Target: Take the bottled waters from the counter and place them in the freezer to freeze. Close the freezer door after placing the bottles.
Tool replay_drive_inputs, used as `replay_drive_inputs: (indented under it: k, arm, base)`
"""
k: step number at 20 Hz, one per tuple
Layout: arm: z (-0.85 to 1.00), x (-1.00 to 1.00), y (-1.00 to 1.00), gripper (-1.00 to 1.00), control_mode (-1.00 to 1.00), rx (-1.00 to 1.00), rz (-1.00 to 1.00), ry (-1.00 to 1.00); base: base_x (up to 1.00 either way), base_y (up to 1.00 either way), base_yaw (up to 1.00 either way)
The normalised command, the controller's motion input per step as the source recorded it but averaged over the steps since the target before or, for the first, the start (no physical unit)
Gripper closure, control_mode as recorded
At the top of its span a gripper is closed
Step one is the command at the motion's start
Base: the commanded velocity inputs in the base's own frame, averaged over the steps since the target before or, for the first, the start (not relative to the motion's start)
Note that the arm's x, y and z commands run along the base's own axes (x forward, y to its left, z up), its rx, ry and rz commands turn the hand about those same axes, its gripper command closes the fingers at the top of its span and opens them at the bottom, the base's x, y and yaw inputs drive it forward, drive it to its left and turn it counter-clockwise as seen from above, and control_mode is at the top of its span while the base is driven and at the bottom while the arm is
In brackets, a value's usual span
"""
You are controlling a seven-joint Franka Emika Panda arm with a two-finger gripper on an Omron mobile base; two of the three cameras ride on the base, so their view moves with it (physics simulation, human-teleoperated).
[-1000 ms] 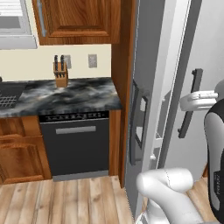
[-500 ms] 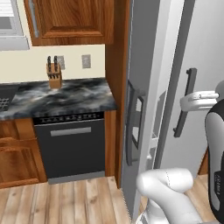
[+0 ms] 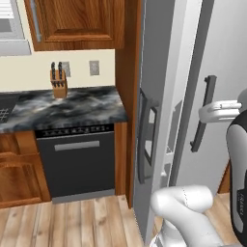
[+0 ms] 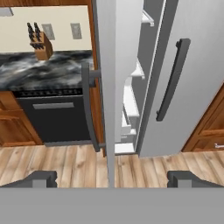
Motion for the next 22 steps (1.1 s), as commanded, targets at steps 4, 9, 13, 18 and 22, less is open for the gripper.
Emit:
replay_drive_inputs:
  k: [4, 9, 13, 18, 22]
  arm:
    - [0.0, 0.0, 0.0, -1.0, 1.0, 0.0, 0.0, 0.0]
    - [0.0, 0.0, 0.0, -1.0, 1.0, 0.0, 0.0, 0.0]
    - [0.0, 0.0, 0.0, -1.0, 1.0, 0.0, 0.0, 0.0]
    - [0.0, 0.0, 0.0, -1.0, 1.0, 0.0, 0.0, 0.0]
    - [0.0, 0.0, 0.0, -1.0, 1.0, 0.0, 0.0, 0.0]
  base:
    - [0.39, 0.0, 0.0]
    - [0.51, 0.04, 0.0]
    - [0.4, 0.0, 0.0]
    - [0.31, 0.01, 0.0]
    - [0.25, 0.01, 0.0]
